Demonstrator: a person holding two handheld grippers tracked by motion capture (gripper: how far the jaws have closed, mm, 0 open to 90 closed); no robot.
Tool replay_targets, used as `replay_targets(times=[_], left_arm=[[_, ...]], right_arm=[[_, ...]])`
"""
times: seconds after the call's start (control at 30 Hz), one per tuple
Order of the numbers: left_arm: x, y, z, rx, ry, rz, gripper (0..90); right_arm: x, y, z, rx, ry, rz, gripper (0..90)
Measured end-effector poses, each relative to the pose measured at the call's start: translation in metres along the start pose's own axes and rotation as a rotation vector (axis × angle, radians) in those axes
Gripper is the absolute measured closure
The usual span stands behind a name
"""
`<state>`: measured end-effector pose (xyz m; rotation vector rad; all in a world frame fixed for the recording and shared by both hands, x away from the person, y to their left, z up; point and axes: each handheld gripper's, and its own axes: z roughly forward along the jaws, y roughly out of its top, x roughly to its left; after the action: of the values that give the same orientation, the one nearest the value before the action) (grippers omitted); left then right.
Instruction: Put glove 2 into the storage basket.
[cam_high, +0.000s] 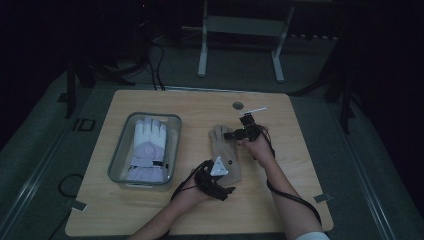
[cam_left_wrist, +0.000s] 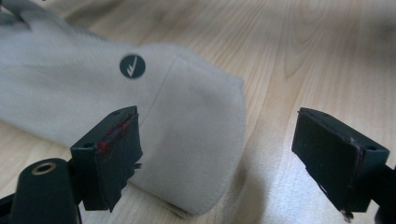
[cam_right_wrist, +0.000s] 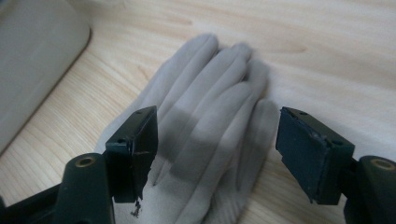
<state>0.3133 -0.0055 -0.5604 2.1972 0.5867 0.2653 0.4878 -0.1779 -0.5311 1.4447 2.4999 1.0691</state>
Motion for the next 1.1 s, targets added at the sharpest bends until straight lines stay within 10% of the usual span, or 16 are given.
replay_targets(times=[0.3, 0.5, 0.8, 1.1], left_arm=[[0.007, 0.000, 0.009, 0.055, 0.004, 0.012, 32.2], [0.006, 0.002, 0.013, 0.083, 0.029, 0.032, 34.6], [0.010, 0.004, 0.010, 0.102, 0.116, 0.048, 75.1], [0.007, 0.007, 0.001, 0.092, 0.129, 0.040, 80.2]], right_arm=[[0.004, -0.007, 0.013, 0.040, -0.002, -0.022, 32.4], [0.005, -0.007, 0.013, 0.077, 0.043, -0.017, 54.7], [0.010, -0.007, 0.013, 0.063, 0.033, -0.024, 64.0], [0.012, -0.002, 0.002, 0.030, 0.048, -0.001, 74.6]])
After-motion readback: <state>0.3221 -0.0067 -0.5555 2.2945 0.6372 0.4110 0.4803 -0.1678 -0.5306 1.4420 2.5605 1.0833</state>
